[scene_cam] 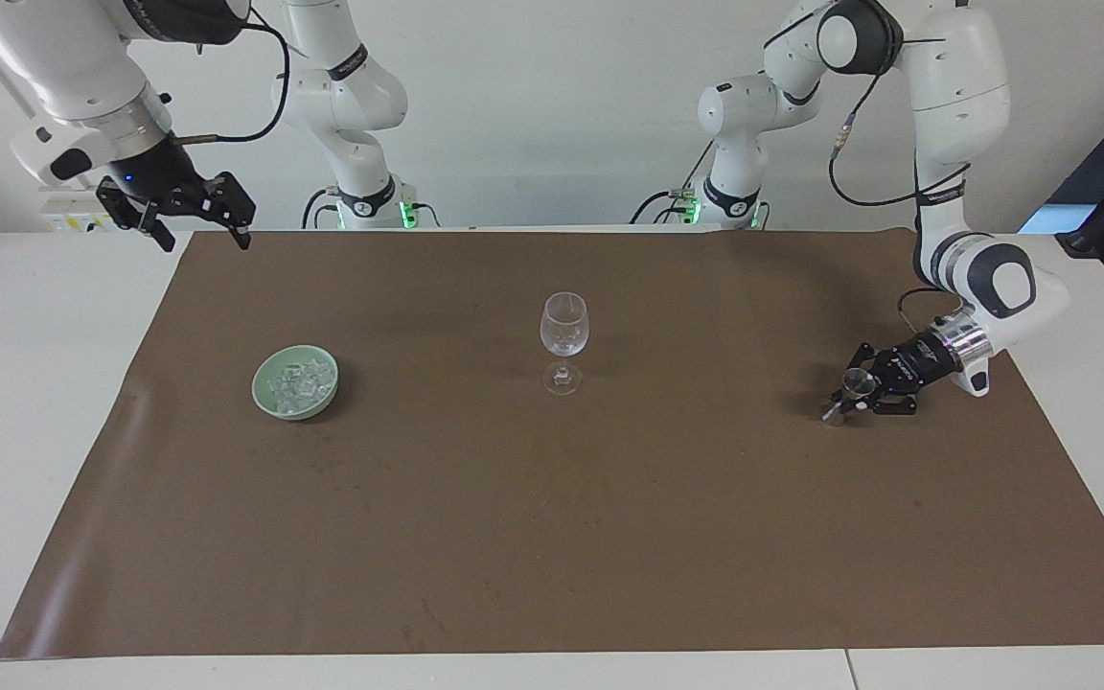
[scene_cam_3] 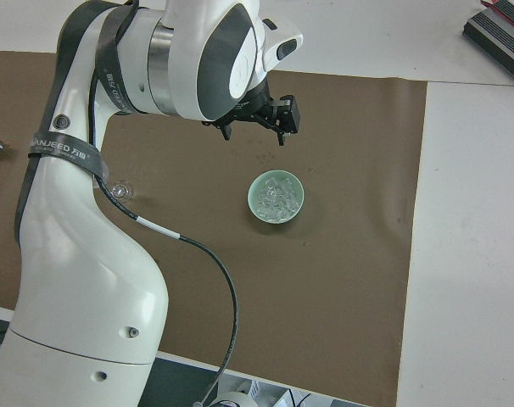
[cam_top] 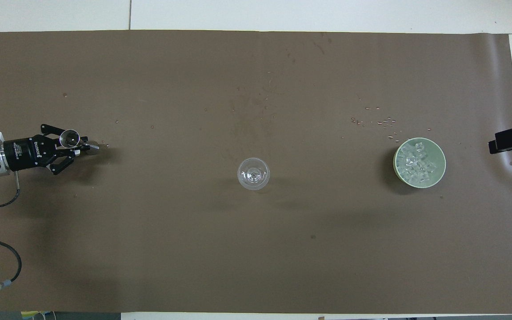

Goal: Pour wine and add ice with both arms
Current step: 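Lift the metal jigger with the left gripper toward the clear glass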

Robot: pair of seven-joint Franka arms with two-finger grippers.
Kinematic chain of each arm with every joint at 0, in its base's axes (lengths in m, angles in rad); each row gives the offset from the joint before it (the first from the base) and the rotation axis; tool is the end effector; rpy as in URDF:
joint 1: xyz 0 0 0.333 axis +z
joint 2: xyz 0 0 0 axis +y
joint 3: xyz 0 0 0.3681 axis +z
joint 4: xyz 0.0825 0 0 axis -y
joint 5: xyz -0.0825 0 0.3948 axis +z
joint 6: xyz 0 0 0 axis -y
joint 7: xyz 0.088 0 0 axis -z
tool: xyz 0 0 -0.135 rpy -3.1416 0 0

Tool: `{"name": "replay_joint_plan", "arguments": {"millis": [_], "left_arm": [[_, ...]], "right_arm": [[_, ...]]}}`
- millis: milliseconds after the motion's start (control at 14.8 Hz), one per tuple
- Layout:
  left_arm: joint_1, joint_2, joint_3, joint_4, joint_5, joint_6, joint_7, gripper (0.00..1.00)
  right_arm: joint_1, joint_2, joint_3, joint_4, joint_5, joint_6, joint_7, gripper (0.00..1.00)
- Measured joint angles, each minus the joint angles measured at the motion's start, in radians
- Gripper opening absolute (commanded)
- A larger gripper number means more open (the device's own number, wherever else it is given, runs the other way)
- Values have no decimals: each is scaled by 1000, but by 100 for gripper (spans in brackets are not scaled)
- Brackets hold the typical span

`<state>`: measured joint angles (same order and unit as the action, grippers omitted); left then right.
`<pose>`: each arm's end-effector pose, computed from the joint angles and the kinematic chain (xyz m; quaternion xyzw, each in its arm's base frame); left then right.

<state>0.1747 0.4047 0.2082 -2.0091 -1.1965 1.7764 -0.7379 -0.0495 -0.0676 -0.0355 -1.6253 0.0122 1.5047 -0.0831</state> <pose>0.5874 0.1157 0.2824 0.5331 0.6693 -0.3243 0.4033 0.5300 -0.0442 0.6540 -0.9996 0.0006 0.0258 0.0095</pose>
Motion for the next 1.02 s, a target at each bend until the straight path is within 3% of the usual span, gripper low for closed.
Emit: {"name": "replay_joint_plan", "arguments": {"millis": [542,1017], "left_arm": [[52,-85,8,1,14,-241,7,0],[-163,-226,1,0,88,-247,-182,0]], "right_arm": [[0,0,0,0,0,0,0,100],[0,0,0,0,0,0,0,100]]}}
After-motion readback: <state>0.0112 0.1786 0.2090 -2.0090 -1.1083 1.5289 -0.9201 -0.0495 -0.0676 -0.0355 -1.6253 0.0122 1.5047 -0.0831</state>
